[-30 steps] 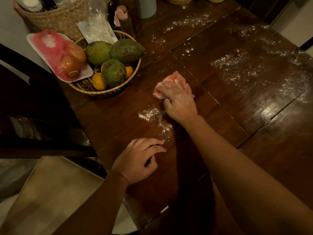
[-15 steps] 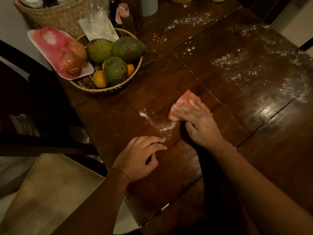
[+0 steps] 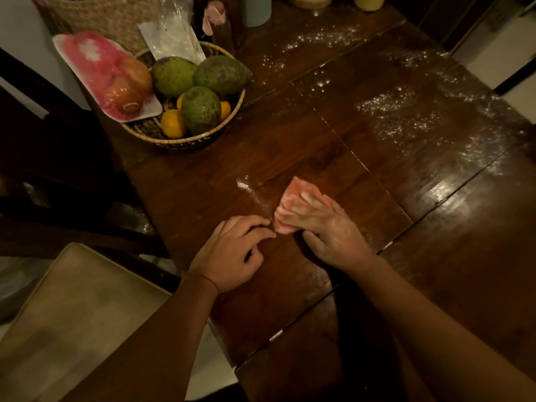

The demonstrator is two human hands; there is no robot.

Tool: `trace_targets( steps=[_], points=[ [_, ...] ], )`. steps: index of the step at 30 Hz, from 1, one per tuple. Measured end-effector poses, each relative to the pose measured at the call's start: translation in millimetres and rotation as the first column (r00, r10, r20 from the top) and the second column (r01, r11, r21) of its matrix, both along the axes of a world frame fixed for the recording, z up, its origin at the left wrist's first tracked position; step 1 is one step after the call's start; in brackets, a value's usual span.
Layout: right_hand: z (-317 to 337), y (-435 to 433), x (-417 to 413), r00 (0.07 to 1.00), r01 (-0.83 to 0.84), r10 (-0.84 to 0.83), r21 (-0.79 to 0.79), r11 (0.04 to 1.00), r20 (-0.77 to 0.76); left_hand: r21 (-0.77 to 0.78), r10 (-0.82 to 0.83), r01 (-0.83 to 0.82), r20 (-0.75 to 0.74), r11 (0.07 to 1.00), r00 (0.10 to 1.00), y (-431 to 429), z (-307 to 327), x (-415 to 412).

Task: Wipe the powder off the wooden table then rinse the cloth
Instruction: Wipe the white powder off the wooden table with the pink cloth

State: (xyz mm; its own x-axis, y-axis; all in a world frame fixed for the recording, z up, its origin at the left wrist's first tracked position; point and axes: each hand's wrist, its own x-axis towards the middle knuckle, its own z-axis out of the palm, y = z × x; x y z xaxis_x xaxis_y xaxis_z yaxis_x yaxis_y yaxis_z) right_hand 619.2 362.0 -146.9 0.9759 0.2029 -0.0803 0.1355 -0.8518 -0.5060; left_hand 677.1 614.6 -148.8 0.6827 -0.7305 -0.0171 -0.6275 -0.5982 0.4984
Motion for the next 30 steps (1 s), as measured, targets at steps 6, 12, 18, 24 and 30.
trace_targets(
  steps=[6, 12, 18, 24, 30],
  points=[
    [-1, -10, 7, 0.956, 0.29, -0.292, -0.054, 0.956, -0.027, -0.026, 0.255, -0.255, -0.003, 0.967, 0.967, 12, -6, 0],
    [-5, 13, -42, 0.981, -0.192, 0.193, -0.042, 0.98, 0.019, 0.013, 0.406, -0.407, 0.033, 0.913, 0.913, 34, 0, 22],
    [-9, 32, -3, 0.951, 0.31, -0.308, -0.078, 0.948, 0.036, -0.039, 0.472, -0.474, -0.053, 0.88, 0.88, 31, 1, 22],
    [-10, 47, -44, 0.982, -0.152, 0.146, 0.042, 0.988, 0.116, -0.093, 0.482, -0.488, -0.08, 0.868, 0.873, 34, -1, 23],
    [-5, 42, 3, 0.969, 0.245, -0.245, -0.004, 0.97, 0.014, -0.101, 0.496, -0.504, -0.095, 0.858, 0.863, 33, 1, 25]
  ],
)
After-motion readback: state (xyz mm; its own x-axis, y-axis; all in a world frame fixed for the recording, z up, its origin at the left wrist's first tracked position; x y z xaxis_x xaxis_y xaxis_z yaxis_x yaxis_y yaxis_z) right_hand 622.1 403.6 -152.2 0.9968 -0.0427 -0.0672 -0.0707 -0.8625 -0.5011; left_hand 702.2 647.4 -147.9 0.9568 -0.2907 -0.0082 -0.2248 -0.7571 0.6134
